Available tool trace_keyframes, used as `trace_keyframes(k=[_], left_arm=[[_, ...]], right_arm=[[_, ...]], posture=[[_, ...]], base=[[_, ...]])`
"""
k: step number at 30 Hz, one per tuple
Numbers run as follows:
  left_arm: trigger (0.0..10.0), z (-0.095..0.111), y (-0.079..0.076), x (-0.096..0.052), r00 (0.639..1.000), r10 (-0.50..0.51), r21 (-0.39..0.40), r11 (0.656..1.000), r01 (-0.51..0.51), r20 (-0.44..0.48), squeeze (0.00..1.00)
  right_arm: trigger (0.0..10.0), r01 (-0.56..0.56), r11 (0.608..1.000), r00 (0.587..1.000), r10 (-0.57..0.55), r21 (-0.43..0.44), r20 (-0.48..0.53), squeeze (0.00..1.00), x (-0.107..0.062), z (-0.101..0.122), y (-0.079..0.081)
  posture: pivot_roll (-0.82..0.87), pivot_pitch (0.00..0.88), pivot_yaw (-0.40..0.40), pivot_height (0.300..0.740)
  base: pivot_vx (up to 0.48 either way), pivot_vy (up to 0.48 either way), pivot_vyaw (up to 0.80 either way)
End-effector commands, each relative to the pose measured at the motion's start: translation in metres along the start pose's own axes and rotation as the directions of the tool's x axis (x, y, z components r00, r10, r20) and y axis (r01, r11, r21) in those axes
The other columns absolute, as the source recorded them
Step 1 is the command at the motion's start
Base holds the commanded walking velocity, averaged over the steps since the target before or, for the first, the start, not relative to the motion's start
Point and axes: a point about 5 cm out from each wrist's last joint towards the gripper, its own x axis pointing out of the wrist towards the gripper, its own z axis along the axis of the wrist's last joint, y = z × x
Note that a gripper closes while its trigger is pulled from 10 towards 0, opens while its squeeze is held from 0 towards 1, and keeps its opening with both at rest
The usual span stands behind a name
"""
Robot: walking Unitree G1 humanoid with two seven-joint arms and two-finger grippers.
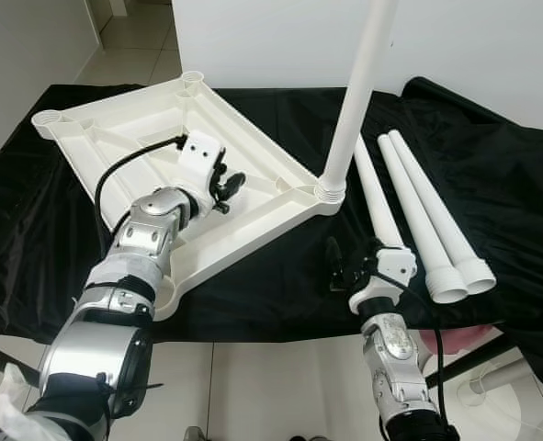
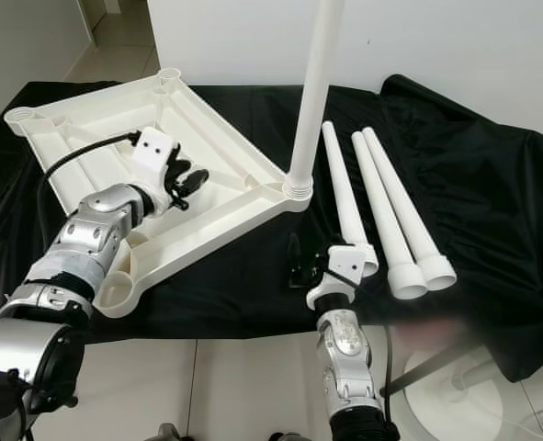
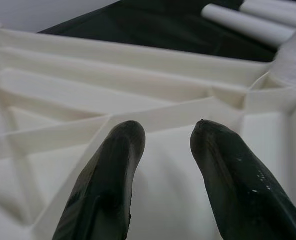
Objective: Building children table
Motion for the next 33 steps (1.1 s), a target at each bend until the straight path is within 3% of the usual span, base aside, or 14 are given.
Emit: trace_keyframes(k=[1, 4, 6, 10, 11, 12, 15, 17, 20, 21, 22, 33], left_arm=[[10.0, -0.005, 0.007, -0.006, 1.000, 0.020, 0.040, 0.999, -0.020, -0.014, 0.00], [10.0, -0.005, 0.007, -0.006, 1.000, 0.020, 0.040, 0.999, -0.020, -0.014, 0.00], [10.0, -0.011, 0.021, -0.020, 0.998, 0.060, 0.106, 0.993, -0.058, -0.009, 0.00], [10.0, -0.015, 0.025, -0.026, 0.998, 0.062, 0.092, 0.994, -0.061, -0.017, 0.00], [10.0, -0.017, 0.027, -0.028, 0.999, 0.049, 0.056, 0.997, -0.048, -0.021, 0.00], [10.0, -0.020, 0.030, -0.033, 0.999, 0.045, 0.023, 0.999, -0.044, -0.021, 1.00], [10.0, -0.024, 0.037, -0.045, 1.000, 0.017, 0.026, 1.000, -0.017, -0.019, 1.00], [10.0, -0.027, 0.038, -0.053, 0.999, -0.017, 0.091, 0.996, 0.021, -0.042, 1.00], [10.0, -0.028, 0.039, -0.057, 0.998, -0.032, 0.126, 0.991, 0.038, -0.052, 1.00], [10.0, -0.029, 0.041, -0.062, 0.997, -0.050, 0.154, 0.986, 0.059, -0.062, 0.56], [10.0, -0.030, 0.043, -0.068, 0.995, -0.071, 0.168, 0.982, 0.083, -0.075, 0.00], [10.0, -0.033, 0.054, -0.101, 0.965, -0.154, 0.249, 0.946, 0.206, -0.212, 0.00]], right_arm=[[10.0, 0.005, 1.000, 1.000, -0.005, -0.001, -0.026, 0.00, -0.003, -0.005, -0.001], [10.0, 0.005, 1.000, 1.000, -0.005, -0.001, -0.026, 0.00, -0.003, -0.005, -0.001], [10.0, -0.001, 1.000, 1.000, 0.001, -0.003, -0.031, 0.00, -0.003, -0.005, -0.003], [10.0, -0.003, 1.000, 0.999, 0.003, -0.005, -0.033, 0.00, -0.003, -0.005, -0.003], [10.0, -0.003, 1.000, 0.999, 0.003, -0.006, -0.034, 0.00, -0.003, -0.005, -0.003], [10.0, -0.004, 1.000, 0.999, 0.004, -0.006, -0.034, 0.00, -0.003, -0.005, -0.003], [10.0, -0.004, 1.000, 0.999, 0.004, -0.008, -0.037, 0.00, -0.004, -0.005, -0.005], [10.0, -0.004, 1.000, 0.999, 0.003, -0.010, -0.039, 0.00, -0.005, -0.005, -0.005], [10.0, -0.004, 1.000, 0.999, 0.003, -0.010, -0.040, 0.00, -0.005, -0.005, -0.006], [10.0, -0.004, 1.000, 0.999, 0.004, -0.011, -0.041, 0.00, -0.005, -0.005, -0.006], [10.0, -0.005, 1.000, 0.999, 0.004, -0.012, -0.041, 0.00, -0.005, -0.005, -0.006], [10.0, -0.009, 1.000, 0.999, 0.008, -0.017, -0.047, 0.00, -0.005, -0.005, -0.008]], posture=[[-0.01, 0.067, 0.001, 0.740], [-0.01, 0.067, 0.001, 0.740], [-0.01, 0.081, -0.009, 0.740], [0.00, 0.085, -0.011, 0.740], [0.00, 0.090, -0.014, 0.740], [0.00, 0.092, -0.015, 0.740], [0.00, 0.095, -0.018, 0.740], [0.00, 0.097, -0.019, 0.740], [0.00, 0.099, -0.021, 0.740], [0.00, 0.100, -0.022, 0.740], [0.00, 0.101, -0.023, 0.740], [0.00, 0.104, -0.029, 0.740]], base=[[0.000, 0.000, 0.00], [0.000, 0.000, 0.00], [0.000, 0.000, 0.00], [0.000, 0.000, 0.00], [0.000, 0.000, 0.00], [0.000, 0.000, 0.00], [0.000, 0.000, 0.00], [0.000, 0.000, 0.00], [0.000, 0.000, 0.00], [0.000, 0.000, 0.00], [0.000, 0.000, 0.00], [0.000, 0.000, 0.00]])
